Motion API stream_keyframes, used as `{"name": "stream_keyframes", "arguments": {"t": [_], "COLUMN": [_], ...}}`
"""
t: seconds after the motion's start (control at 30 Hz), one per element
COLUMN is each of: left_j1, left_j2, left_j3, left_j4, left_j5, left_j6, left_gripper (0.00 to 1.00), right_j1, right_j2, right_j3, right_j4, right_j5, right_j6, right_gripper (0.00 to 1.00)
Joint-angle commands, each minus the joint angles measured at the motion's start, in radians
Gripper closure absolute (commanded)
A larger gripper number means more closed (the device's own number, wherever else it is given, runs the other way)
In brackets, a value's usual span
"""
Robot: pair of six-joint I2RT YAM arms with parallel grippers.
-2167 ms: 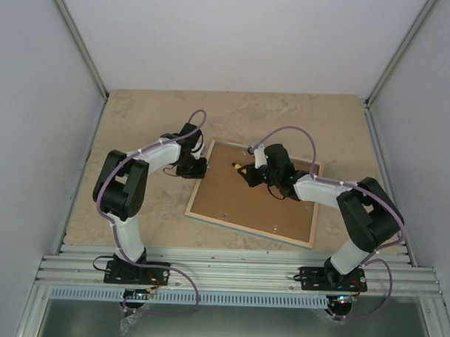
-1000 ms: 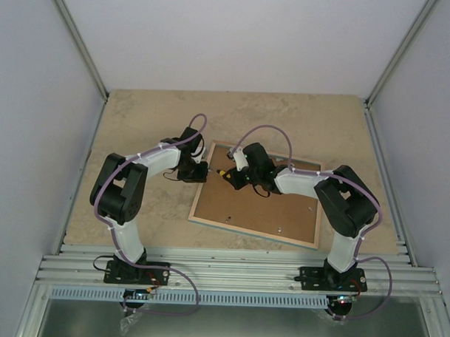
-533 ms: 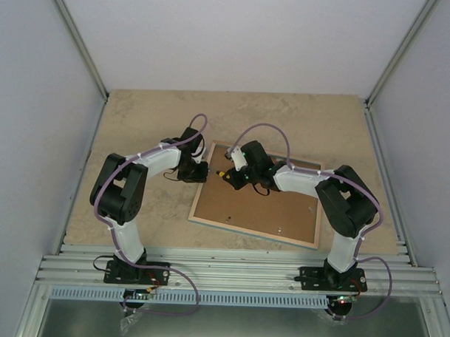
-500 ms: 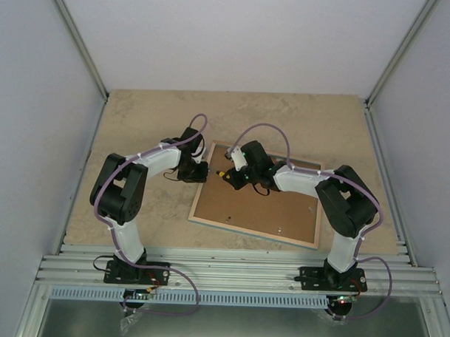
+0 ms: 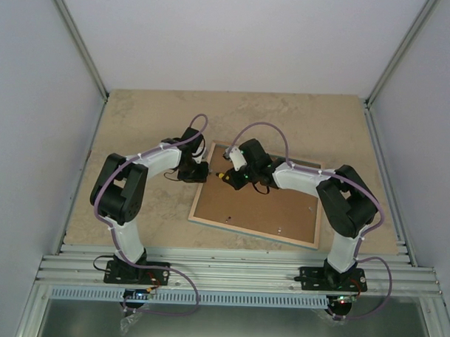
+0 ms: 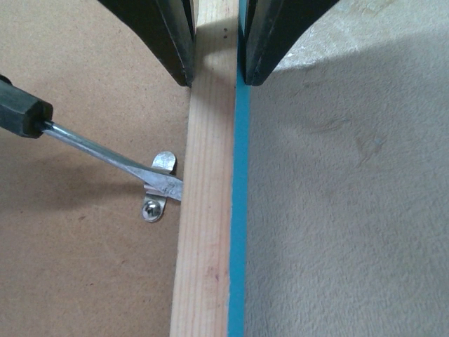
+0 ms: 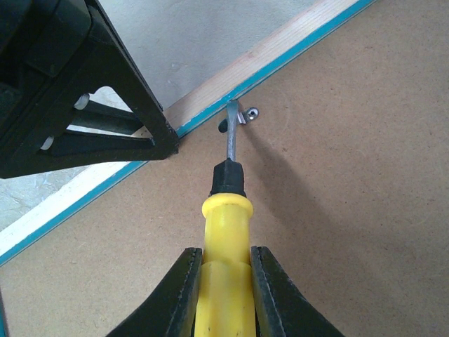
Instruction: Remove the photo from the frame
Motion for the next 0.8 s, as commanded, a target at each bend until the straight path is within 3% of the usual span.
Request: {"name": "stream_keyframes", "arguments": {"t": [0.0, 0.77], "left_j1": [-0.001, 0.056], "left_j2": [0.042, 0.030], "left_j3": [-0.024, -0.022], "left_j4": [-0.058, -0.063], "left_j5": [-0.056, -0.077], "left_j6": [-0.017, -0.025], "left_gripper": [0.80, 0.80], "right_j1": [0.022, 0.014], "right_j2": [0.000, -0.027], "right_j3": [0.007, -0.003], "right_j4": [-0.099, -0.105], "right_j5": [-0.022, 0.034], "right_j6": [-0.010, 0.004], "right_gripper": [0.99, 0.99]}}
